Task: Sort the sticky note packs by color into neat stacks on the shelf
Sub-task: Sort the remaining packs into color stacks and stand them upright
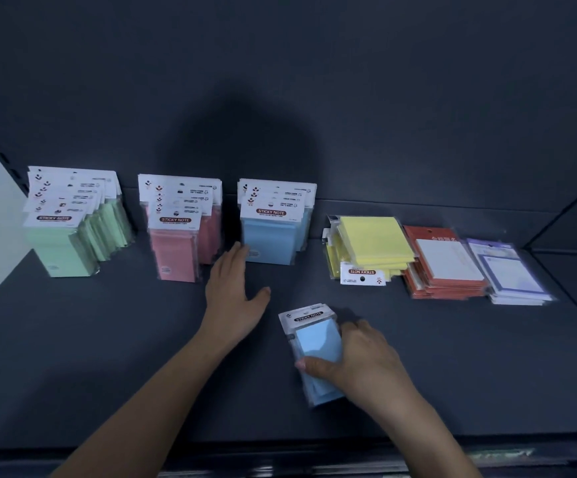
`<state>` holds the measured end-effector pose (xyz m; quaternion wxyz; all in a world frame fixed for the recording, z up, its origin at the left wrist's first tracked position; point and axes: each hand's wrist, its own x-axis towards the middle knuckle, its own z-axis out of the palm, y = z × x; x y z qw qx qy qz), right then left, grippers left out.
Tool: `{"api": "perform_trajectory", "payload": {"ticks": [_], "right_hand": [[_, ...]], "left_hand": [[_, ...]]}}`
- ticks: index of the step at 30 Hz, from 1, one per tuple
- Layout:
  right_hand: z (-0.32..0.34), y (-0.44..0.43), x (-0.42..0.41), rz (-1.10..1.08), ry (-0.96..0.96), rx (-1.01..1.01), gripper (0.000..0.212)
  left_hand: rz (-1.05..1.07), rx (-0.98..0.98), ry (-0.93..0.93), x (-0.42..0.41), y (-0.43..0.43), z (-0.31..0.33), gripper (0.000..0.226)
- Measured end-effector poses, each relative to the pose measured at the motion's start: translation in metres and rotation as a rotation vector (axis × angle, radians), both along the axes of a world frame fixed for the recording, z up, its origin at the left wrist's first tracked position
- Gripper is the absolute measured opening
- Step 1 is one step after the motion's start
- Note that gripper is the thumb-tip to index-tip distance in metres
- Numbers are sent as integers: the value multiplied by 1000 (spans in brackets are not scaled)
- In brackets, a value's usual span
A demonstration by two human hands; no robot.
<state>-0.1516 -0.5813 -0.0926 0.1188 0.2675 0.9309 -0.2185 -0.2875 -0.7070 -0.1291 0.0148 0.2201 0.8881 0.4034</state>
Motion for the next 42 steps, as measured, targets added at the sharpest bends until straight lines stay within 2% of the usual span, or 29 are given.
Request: {"api": "perform_trajectory", "payload": {"ticks": [4,7,10,14,17,20,24,27,31,37,42], "right_hand": [[2,-9,-8,15,27,-88,66],[0,-16,-12,20,116,-211,61],[-8,-16,-24,-51,259,-363,65],[-20,-14,-54,-136,534,-481,43],[-29,-17,-75,-87,722,-469,36],[-39,-18,-89,-43,722,-443,42],[-47,-17,-100,57,673,-350,51],[-51,-17,-102,91,690,-252,51],[-52,-15,-106,-25,747,-295,54],[-58,-12,-108,-59,802,-199,46],[-56,-11,-107,-97,844,-199,51]], "left_hand": [[-25,37,6,5,-2,0,71],[-16,123,-28,8,-5,-2,65],[29,239,-170,11,-7,-2,56],[23,418,-419,21,0,1,35],[-28,516,-507,25,5,0,29],[-27,523,-416,18,6,-4,36],[14,413,-201,6,1,-15,56],[64,325,-76,4,0,-15,56],[41,201,39,-2,4,-19,54],[54,117,71,-8,13,-24,54],[-8,247,-39,-9,13,-24,60]]}}
